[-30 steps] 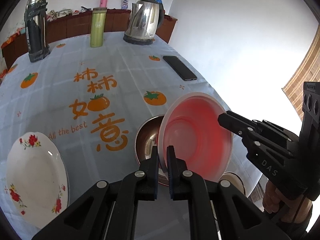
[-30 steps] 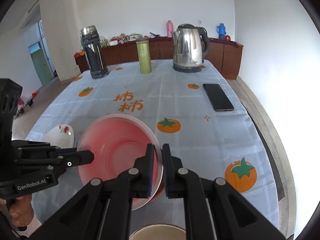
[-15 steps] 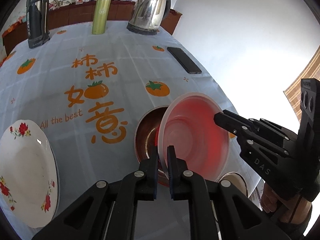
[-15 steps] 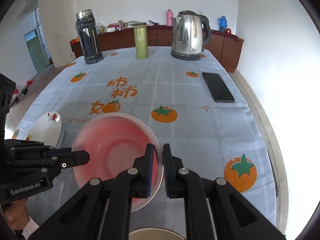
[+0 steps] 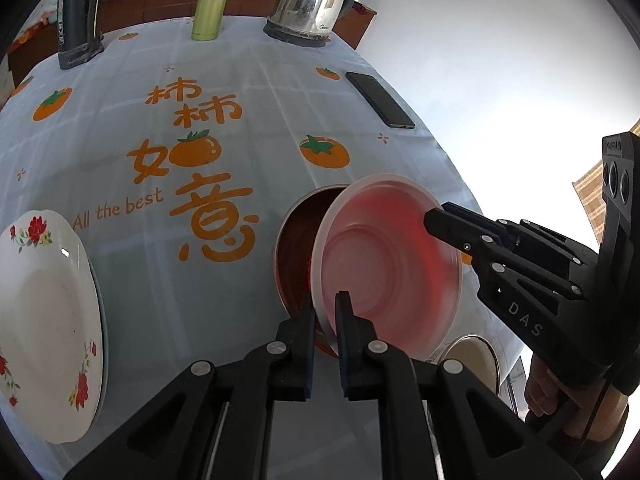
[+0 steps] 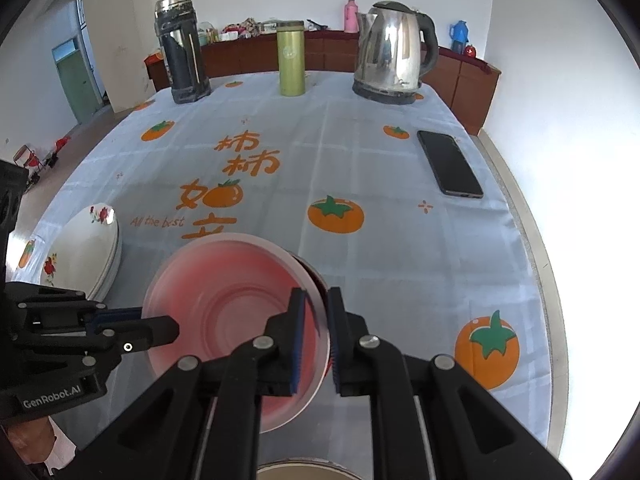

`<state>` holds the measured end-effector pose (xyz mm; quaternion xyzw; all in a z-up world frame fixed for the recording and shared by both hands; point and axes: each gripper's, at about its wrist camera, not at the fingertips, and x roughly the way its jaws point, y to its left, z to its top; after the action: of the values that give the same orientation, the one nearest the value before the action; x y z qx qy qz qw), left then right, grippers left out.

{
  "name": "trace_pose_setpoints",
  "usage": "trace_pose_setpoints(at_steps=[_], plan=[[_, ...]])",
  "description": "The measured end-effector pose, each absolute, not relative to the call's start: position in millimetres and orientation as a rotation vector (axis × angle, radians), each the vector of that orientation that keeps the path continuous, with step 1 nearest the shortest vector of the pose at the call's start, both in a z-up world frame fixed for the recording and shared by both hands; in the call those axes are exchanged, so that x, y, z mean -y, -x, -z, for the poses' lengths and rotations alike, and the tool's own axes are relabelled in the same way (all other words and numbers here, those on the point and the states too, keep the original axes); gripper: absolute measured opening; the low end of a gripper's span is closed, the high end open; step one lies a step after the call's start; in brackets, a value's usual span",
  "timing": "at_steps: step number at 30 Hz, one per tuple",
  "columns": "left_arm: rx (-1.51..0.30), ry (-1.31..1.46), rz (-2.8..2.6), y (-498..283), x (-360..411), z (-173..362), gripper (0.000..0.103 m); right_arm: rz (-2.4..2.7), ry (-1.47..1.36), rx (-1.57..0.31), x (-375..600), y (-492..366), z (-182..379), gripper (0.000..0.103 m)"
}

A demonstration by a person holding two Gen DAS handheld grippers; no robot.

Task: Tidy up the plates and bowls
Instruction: 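Lift the pink bowl with the left gripper toward the stainless steel bowl, then lower the pink bowl into the stainless steel bowl with the left gripper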

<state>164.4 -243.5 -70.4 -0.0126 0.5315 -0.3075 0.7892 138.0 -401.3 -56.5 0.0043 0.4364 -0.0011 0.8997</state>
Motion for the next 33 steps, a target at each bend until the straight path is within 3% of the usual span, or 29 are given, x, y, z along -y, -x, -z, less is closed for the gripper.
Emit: trace_pose_setpoints(at_steps=[33], plan=[[-1.19, 0.061, 0.656, -172, 245, 80, 0.014, -0.002, -0.002, -0.974, 405, -159, 74, 0.014]])
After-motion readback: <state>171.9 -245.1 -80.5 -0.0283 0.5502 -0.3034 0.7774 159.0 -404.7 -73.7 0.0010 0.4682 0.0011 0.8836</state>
